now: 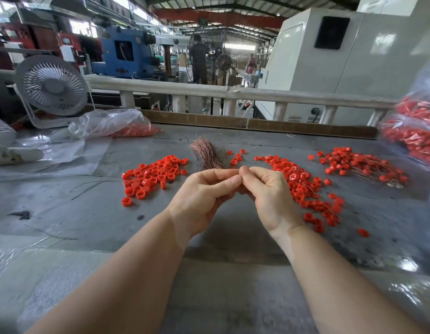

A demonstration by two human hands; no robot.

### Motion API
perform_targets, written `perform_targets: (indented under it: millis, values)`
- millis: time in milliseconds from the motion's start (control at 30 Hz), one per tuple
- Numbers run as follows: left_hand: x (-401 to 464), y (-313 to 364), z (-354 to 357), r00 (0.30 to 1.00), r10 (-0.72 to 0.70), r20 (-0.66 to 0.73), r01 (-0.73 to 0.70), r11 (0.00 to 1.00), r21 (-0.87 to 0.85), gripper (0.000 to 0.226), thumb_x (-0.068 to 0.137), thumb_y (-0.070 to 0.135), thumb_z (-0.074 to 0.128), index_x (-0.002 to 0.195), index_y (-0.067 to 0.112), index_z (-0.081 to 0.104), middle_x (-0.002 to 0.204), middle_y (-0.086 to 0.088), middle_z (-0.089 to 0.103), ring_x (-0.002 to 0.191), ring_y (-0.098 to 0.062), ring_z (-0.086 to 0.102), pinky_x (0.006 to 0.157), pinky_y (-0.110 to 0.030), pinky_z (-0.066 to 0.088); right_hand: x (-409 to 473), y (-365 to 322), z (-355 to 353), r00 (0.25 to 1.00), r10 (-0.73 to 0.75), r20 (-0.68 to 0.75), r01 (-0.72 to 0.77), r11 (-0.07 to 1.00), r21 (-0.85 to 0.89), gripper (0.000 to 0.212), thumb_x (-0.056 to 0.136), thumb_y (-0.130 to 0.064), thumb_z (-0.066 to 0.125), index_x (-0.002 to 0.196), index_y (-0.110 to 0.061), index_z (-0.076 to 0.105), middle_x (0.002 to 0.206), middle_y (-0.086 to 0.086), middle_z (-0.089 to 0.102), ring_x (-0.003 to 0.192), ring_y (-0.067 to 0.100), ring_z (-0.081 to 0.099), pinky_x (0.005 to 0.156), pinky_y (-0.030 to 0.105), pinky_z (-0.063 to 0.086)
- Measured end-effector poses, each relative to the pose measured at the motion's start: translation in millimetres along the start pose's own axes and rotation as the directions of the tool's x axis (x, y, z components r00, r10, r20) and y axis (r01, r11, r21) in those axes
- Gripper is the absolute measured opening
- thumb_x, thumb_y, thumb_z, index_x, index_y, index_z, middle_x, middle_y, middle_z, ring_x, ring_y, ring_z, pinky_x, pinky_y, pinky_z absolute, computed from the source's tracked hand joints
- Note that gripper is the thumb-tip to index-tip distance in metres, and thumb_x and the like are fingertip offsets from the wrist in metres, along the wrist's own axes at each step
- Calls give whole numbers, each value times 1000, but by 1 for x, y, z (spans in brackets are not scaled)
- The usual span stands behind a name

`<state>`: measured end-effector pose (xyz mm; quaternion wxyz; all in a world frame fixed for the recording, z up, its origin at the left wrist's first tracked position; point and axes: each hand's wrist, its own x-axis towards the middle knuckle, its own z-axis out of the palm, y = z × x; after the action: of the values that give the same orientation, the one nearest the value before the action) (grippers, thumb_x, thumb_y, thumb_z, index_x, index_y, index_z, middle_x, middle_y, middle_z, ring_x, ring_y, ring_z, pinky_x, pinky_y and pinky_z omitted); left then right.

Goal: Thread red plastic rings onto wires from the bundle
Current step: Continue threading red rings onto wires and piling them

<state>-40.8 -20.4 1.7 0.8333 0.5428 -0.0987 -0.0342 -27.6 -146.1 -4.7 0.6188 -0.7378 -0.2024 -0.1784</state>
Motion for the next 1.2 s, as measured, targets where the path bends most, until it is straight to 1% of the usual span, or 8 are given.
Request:
perform_targets:
  millis: [100, 267, 367, 467, 567, 667, 1000, 1200]
  values:
    - [1, 0, -1, 1000, -5, -11, 5, 1000, -12, 12, 62, 8, 65, 68, 10, 75, 67, -7, 70, 65, -12, 66, 66, -16, 51, -1, -1, -1, 999, 31, -21, -31, 1000, 0, 46, 98, -24, 42, 63, -1, 61, 54, -5, 55, 52, 0, 45, 56, 18, 36]
    - [1, -1, -2, 999, -35, 16, 36, 996, -76, 15, 65, 10, 62, 65, 17, 76, 67, -3, 70, 64, -7, 66, 61, -12, 50, -2, -3, -1, 999, -18, -39, 16, 999, -51, 47, 99, -20, 40, 56, -19, 57, 46, -17, 53, 49, -4, 48, 53, 9, 35]
    - [1, 0, -3, 997, -80, 20, 81, 993, -82, 16, 66, 15, 62, 64, 22, 76, 67, 2, 71, 66, -3, 66, 62, -12, 47, -2, -3, 2, 997, -53, -55, 49, 996, -68, 46, 99, -20, 40, 56, -21, 56, 44, -19, 53, 48, -3, 48, 53, 9, 35]
    - [2, -1, -5, 993, -116, -12, 113, 981, -156, 13, 65, 15, 64, 64, 20, 76, 72, -3, 72, 65, -5, 67, 64, -17, 51, -1, -3, 2, 993, -77, -89, 69, 993, -97, 43, 95, -32, 41, 57, -20, 57, 45, -19, 52, 48, -2, 48, 54, 13, 35]
    - [3, -1, -5, 994, -113, -15, 106, 967, -230, 12, 71, 9, 61, 76, 13, 70, 72, -8, 72, 62, -7, 66, 65, -18, 54, -1, -2, 2, 990, -96, -99, 83, 988, -131, 41, 91, -36, 37, 57, -25, 57, 45, -22, 53, 49, -3, 49, 54, 12, 34]
    - [5, -1, -3, 994, -104, -24, 94, 961, -261, 16, 89, -1, 48, 91, 7, 61, 69, -8, 70, 62, -10, 67, 67, -19, 54, -1, -1, 3, 992, -88, -94, 70, 982, -176, 42, 93, -38, 38, 57, -26, 57, 46, -23, 53, 49, -2, 49, 55, 14, 34]
    - [4, 1, 3, 995, -72, -73, 54, 973, -225, 24, 96, -5, 35, 90, 5, 56, 69, -8, 56, 72, -17, 56, 64, -21, 55, -1, -5, 3, 996, -35, -79, 15, 971, -239, 46, 85, -49, 33, 57, -22, 57, 45, -20, 51, 51, 4, 46, 60, 30, 37]
    - [5, -2, 5, 995, -6, -96, -4, 994, -105, 25, 96, -8, 30, 88, 7, 49, 69, -8, 47, 68, -15, 51, 67, -22, 53, -2, -5, 3, 998, -37, -59, 20, 965, -261, 48, 84, -50, 34, 58, -18, 58, 42, -16, 48, 54, 7, 48, 61, 34, 41]
